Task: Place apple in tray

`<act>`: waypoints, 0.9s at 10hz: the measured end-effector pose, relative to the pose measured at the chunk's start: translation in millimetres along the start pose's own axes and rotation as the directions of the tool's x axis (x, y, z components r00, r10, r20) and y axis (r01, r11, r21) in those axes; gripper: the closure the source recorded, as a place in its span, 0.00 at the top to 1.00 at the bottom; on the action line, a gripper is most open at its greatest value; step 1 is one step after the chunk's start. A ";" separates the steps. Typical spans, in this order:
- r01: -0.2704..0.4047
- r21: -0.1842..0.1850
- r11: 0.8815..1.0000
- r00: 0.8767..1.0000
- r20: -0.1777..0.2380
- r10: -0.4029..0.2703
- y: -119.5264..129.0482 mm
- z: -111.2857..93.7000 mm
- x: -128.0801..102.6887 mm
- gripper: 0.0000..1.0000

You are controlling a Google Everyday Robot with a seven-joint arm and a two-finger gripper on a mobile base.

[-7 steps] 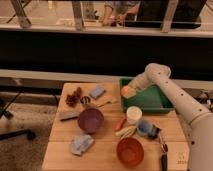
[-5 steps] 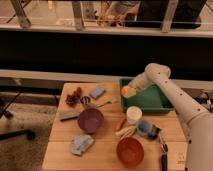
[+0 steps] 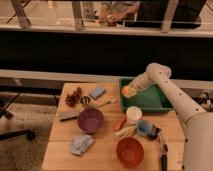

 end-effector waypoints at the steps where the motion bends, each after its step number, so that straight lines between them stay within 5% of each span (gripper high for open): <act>1: -0.002 0.000 1.000 1.000 0.001 0.002 -2.0 0.3 0.7 0.06; 9: -0.031 -0.010 0.999 1.000 -0.003 0.031 -9.9 9.8 10.4 0.06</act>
